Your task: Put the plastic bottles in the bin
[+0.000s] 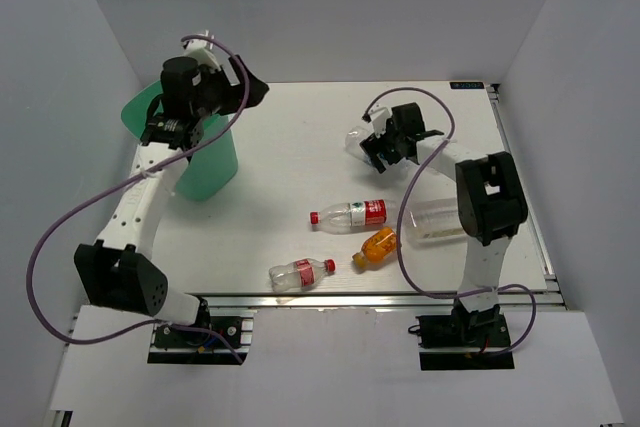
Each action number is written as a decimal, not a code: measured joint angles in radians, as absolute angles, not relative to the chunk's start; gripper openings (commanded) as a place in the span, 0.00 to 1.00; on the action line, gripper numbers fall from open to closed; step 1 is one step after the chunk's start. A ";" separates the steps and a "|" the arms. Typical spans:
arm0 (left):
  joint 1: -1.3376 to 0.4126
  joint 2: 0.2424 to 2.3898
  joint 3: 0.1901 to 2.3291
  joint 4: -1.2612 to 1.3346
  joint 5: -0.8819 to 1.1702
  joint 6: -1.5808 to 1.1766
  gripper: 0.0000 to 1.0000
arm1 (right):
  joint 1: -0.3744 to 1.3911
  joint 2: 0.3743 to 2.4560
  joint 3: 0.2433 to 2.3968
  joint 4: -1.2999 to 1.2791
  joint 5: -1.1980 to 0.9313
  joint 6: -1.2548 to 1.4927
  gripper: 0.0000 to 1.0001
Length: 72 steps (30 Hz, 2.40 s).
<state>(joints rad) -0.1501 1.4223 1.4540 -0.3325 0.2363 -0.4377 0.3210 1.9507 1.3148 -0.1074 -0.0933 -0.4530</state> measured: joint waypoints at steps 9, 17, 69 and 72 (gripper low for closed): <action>-0.252 1.618 1.546 -0.389 0.255 -0.408 0.98 | 0.334 2.065 1.419 -0.184 -0.113 -0.444 0.82; -0.282 1.721 1.613 -0.409 0.282 -0.411 0.98 | 0.334 2.051 1.424 -0.175 -0.191 -0.416 0.48; -0.443 1.732 1.441 0.124 0.207 -0.695 0.98 | 0.451 1.794 1.469 0.091 -0.630 0.122 0.44; -0.443 1.746 1.471 0.112 0.204 -0.692 0.98 | 0.460 1.773 1.458 0.081 -0.686 0.095 0.48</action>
